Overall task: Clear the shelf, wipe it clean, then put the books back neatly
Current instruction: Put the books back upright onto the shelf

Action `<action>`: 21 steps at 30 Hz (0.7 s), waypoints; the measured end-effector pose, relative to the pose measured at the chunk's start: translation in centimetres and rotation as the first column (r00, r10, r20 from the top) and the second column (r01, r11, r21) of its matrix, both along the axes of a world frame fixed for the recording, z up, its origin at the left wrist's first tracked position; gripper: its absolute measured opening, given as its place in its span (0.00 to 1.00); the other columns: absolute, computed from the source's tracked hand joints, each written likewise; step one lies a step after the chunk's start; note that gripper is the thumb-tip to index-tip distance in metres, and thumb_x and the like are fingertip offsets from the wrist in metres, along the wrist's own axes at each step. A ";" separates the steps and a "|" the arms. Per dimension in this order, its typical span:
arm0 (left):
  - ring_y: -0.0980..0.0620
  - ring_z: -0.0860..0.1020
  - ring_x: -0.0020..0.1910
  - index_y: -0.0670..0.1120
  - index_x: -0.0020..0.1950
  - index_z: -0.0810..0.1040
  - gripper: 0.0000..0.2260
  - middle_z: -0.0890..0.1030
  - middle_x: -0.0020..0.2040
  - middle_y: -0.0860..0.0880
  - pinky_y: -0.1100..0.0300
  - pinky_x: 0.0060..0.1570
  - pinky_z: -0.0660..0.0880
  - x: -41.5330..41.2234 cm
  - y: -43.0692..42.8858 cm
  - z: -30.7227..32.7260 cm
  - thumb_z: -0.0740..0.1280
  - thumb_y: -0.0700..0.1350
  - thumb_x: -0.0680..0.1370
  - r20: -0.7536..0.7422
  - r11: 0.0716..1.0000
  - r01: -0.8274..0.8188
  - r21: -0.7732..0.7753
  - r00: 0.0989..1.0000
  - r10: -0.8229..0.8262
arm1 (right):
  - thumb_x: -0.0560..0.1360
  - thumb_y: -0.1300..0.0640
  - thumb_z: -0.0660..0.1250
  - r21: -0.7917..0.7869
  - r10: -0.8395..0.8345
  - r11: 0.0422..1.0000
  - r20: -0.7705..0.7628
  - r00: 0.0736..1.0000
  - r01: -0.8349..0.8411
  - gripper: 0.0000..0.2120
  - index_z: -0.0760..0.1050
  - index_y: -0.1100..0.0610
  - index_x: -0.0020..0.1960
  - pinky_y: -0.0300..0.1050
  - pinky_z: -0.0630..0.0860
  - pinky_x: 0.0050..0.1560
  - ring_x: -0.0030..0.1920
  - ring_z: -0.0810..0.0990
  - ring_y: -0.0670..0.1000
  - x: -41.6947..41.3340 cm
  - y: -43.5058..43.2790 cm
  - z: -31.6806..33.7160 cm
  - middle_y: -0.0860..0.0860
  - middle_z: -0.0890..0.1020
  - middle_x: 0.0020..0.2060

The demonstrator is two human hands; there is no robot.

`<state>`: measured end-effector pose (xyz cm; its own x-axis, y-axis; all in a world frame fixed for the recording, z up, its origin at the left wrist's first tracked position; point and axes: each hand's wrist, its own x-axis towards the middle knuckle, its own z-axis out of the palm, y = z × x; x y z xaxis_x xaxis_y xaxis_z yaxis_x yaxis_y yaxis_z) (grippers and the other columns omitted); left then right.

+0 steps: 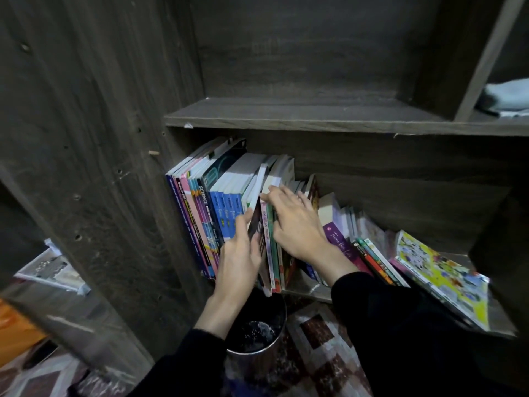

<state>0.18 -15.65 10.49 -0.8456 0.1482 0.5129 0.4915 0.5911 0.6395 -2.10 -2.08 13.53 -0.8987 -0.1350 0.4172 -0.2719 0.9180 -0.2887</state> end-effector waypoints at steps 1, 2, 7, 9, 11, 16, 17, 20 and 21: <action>0.55 0.76 0.27 0.44 0.69 0.66 0.18 0.76 0.32 0.52 0.68 0.32 0.72 0.4 -0.2 0.5 0.63 0.38 0.79 0.008 1.000 -0.013 0.006 1.000 0.013 | 0.74 0.64 0.57 0.000 0.000 1.000 0.004 1.000 0.000 0.27 0.62 0.50 0.72 0.48 0.41 0.74 0.76 0.54 0.49 0.0 -0.1 0.0 0.49 0.62 0.75; 0.58 0.73 0.24 0.45 0.69 0.67 0.18 0.73 0.30 0.55 0.70 0.30 0.70 0.8 -0.4 0.9 0.64 0.38 0.79 0.012 1.000 -0.023 0.003 1.000 0.023 | 0.74 0.63 0.57 -0.001 -0.001 1.000 0.009 1.000 0.001 0.28 0.61 0.49 0.72 0.48 0.41 0.75 0.76 0.53 0.48 0.0 -0.1 -0.1 0.49 0.61 0.75; 0.58 0.71 0.20 0.52 0.69 0.68 0.22 0.75 0.25 0.53 0.71 0.25 0.69 1.8 -1.4 0.8 0.69 0.43 0.77 -0.040 0.998 -0.059 0.011 0.997 0.059 | 0.74 0.67 0.58 -0.088 0.043 0.995 0.030 0.999 -0.041 0.29 0.62 0.49 0.72 0.45 0.41 0.75 0.76 0.53 0.47 0.1 0.0 0.1 0.49 0.60 0.75; 0.55 0.72 0.20 0.59 0.72 0.62 0.27 0.76 0.26 0.51 0.67 0.23 0.70 1.6 -1.7 -0.3 0.70 0.47 0.76 -0.048 1.000 -0.014 -0.012 0.999 0.014 | 0.73 0.69 0.58 -0.174 0.079 0.982 0.036 0.996 -0.071 0.29 0.63 0.49 0.71 0.46 0.46 0.74 0.75 0.56 0.49 0.2 0.4 0.2 0.49 0.63 0.74; 0.54 0.70 0.17 0.63 0.73 0.57 0.31 0.72 0.23 0.52 0.65 0.20 0.69 1.9 -1.8 -1.1 0.68 0.45 0.77 0.026 0.998 0.056 -0.018 0.998 -0.055 | 0.73 0.70 0.58 -0.313 0.061 0.948 0.018 0.998 -0.052 0.30 0.64 0.48 0.71 0.46 0.54 0.71 0.72 0.61 0.49 0.2 0.9 -0.1 0.49 0.66 0.71; 0.55 0.63 0.16 0.59 0.74 0.61 0.26 0.64 0.17 0.53 0.64 0.23 0.63 3.2 -1.2 0.1 0.64 0.42 0.79 0.177 0.999 -0.029 0.024 0.984 0.024 | 0.76 0.65 0.57 -0.212 -0.037 0.975 0.111 0.993 0.060 0.27 0.62 0.51 0.74 0.52 0.51 0.76 0.75 0.56 0.50 -1.1 2.9 -1.8 0.51 0.64 0.74; 0.56 0.64 0.17 0.60 0.75 0.59 0.27 0.65 0.18 0.53 0.62 0.24 0.65 3.6 -1.2 0.8 0.63 0.43 0.80 0.198 0.999 -0.044 0.012 0.979 0.041 | 0.77 0.63 0.57 -0.143 -0.037 0.988 0.170 0.985 0.062 0.27 0.60 0.51 0.75 0.52 0.50 0.76 0.76 0.54 0.50 -1.5 3.2 -2.1 0.51 0.64 0.74; 0.57 0.68 0.19 0.62 0.75 0.55 0.28 0.70 0.23 0.52 0.60 0.28 0.67 4.9 -1.8 3.3 0.62 0.45 0.80 0.249 0.997 -0.064 -0.031 0.966 0.070 | 0.80 0.55 0.56 0.025 -0.066 0.998 0.229 0.971 0.062 0.26 0.56 0.50 0.77 0.53 0.53 0.74 0.76 0.54 0.50 -2.2 3.4 -2.4 0.50 0.65 0.74; 0.58 0.69 0.22 0.62 0.75 0.55 0.27 0.72 0.26 0.51 0.59 0.31 0.68 5.3 -1.9 4.4 0.62 0.46 0.80 0.259 0.996 -0.075 -0.057 0.962 0.088 | 0.80 0.53 0.56 0.101 -0.088 0.993 0.215 0.973 0.068 0.25 0.57 0.50 0.76 0.53 0.55 0.73 0.76 0.55 0.51 -2.5 3.4 -2.4 0.50 0.66 0.73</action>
<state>5.46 -17.57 14.84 -0.9593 0.0919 0.2672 0.2604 0.6544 0.7099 -4.58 1.30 11.12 -0.9760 -0.0897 0.1985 -0.1383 0.9593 -0.2463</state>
